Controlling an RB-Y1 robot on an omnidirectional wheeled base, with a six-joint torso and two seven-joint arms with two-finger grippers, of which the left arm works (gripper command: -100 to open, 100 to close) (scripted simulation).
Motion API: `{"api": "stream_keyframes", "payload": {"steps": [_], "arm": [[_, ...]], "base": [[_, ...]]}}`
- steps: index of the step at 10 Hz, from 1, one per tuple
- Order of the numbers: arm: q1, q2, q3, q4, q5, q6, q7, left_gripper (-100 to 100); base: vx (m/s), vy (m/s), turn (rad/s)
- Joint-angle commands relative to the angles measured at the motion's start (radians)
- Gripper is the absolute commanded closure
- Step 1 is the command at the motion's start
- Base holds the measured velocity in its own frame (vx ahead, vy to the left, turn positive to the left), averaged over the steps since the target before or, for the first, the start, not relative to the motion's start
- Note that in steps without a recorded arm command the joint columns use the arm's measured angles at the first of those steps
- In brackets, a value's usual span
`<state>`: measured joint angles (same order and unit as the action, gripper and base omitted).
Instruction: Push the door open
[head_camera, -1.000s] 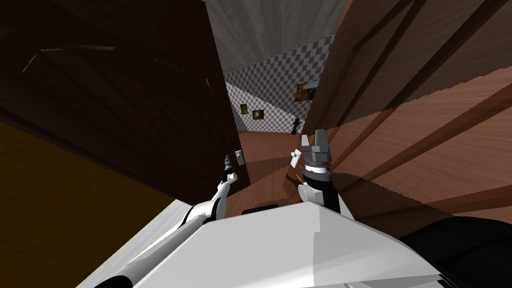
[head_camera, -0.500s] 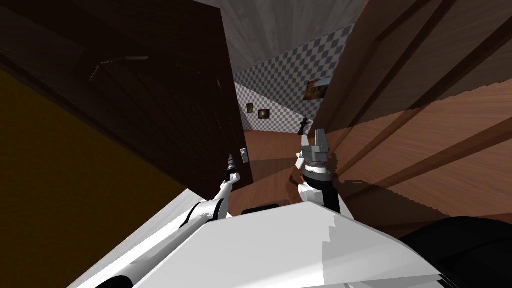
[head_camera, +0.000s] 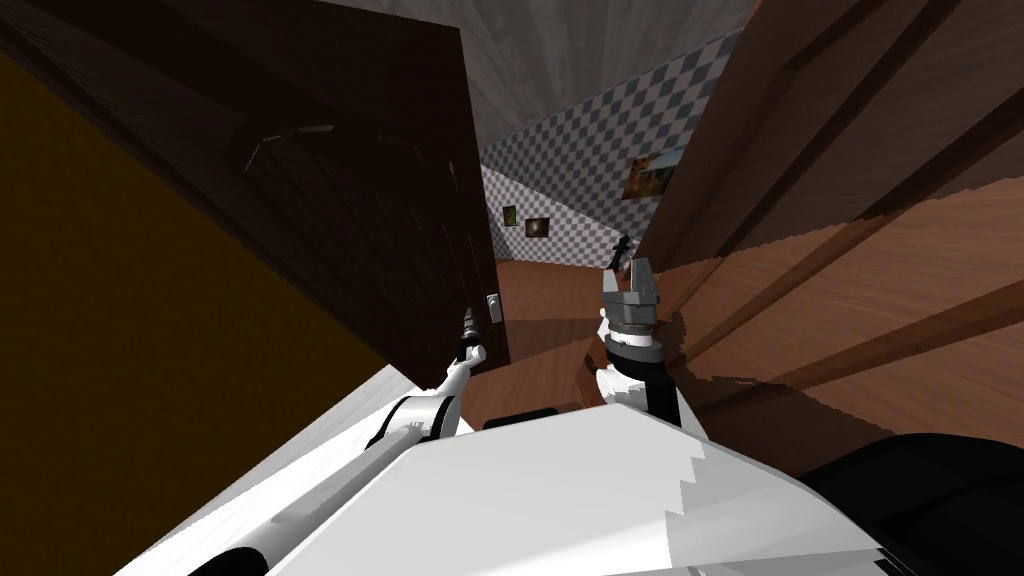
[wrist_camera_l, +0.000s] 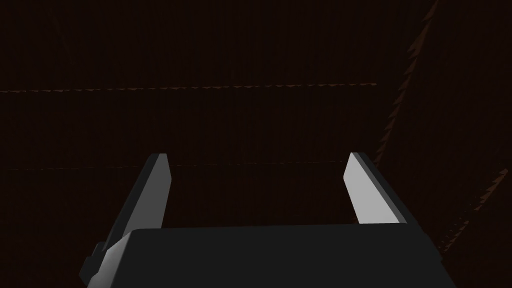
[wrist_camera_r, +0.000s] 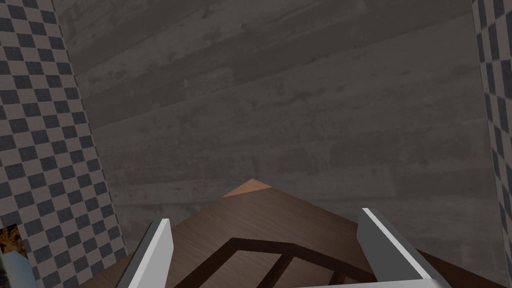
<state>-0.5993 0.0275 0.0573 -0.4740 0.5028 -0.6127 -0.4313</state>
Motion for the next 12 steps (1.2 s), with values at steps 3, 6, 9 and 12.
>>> {"api": "stream_keyframes", "payload": {"steps": [3, 6, 9, 12], "arm": [[0.030, -0.022, -0.046, -0.048, 0.029, 0.019, -0.015, -100], [0.030, -0.040, -0.084, -0.048, 0.054, 0.022, -0.019, -100], [0.029, -0.070, -0.137, -0.047, 0.087, 0.026, -0.025, -100], [0.022, -0.064, -0.142, -0.030, 0.089, 0.018, -0.020, -100]], "base": [[-0.016, -0.031, 0.063], [-0.036, -0.076, 0.131], [-0.043, -0.157, 0.116], [-0.008, -0.089, 0.017]]}}
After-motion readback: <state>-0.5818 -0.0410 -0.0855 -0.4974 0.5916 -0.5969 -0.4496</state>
